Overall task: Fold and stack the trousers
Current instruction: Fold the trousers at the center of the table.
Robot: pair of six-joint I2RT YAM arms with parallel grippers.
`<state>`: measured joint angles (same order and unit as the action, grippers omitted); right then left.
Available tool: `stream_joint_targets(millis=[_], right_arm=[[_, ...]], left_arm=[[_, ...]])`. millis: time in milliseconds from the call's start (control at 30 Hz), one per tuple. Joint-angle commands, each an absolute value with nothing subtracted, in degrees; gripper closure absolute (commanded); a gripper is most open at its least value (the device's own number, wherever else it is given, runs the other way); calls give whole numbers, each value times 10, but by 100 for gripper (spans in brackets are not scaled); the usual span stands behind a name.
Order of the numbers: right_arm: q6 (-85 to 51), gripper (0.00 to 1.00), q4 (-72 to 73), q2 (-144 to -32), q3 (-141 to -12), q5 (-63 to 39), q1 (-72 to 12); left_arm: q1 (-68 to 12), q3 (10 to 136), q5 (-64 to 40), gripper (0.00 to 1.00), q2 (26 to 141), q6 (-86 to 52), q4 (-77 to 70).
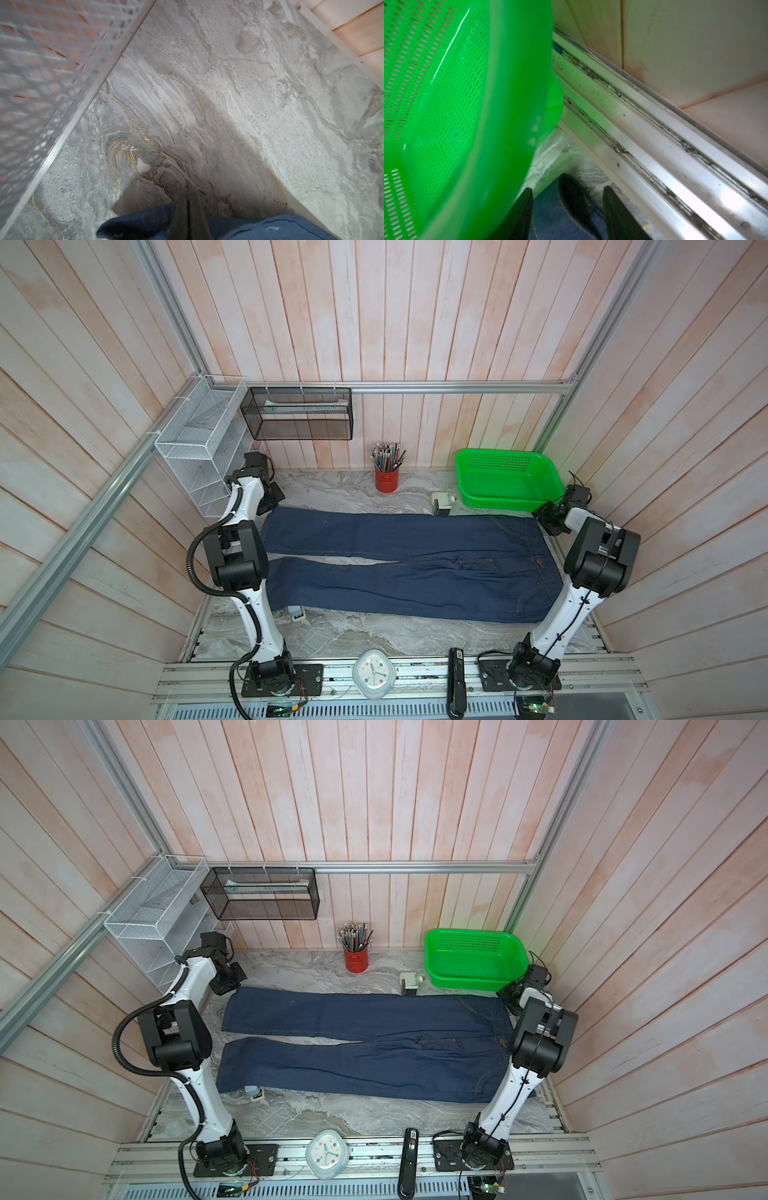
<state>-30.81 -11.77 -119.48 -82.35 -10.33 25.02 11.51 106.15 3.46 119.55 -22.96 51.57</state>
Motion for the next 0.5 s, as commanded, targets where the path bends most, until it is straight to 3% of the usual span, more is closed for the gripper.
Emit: stream_joint_targets(millis=[0,200,467], right_arm=[[-282,48,-127,-1217,-846,-117,252],[-274,60,-138,-1235,-859,-141,250],[-267,62,-142,-1240,-861,-133,240]], left_arm=[[122,1063,57,100,1168,-241,511],[121,1063,63,100,1168,-241,512],[122,1064,66,100,1168,-241,513]])
